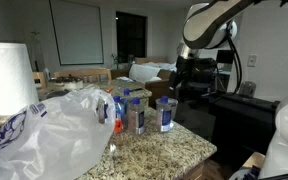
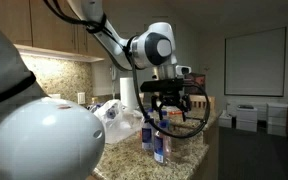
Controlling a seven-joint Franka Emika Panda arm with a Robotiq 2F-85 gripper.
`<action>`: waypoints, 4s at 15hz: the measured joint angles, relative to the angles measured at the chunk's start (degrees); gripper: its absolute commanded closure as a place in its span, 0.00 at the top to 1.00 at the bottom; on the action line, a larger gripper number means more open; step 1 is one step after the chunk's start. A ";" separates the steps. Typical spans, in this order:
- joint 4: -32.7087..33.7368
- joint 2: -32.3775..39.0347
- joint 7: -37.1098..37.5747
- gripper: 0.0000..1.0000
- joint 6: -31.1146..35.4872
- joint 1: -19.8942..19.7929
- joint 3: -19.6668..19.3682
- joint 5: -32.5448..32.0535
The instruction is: Put the plastic bottles in the plastic bag
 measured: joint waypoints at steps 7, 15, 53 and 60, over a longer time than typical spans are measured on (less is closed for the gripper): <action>0.00 0.00 0.00 1.00 0.00 0.00 0.00 0.00; 5.08 1.75 6.97 1.00 -0.07 0.54 6.99 0.22; 62.29 58.62 17.12 0.28 -6.75 12.47 14.77 -1.16; 61.61 54.92 18.95 0.59 -6.91 12.72 13.72 -1.17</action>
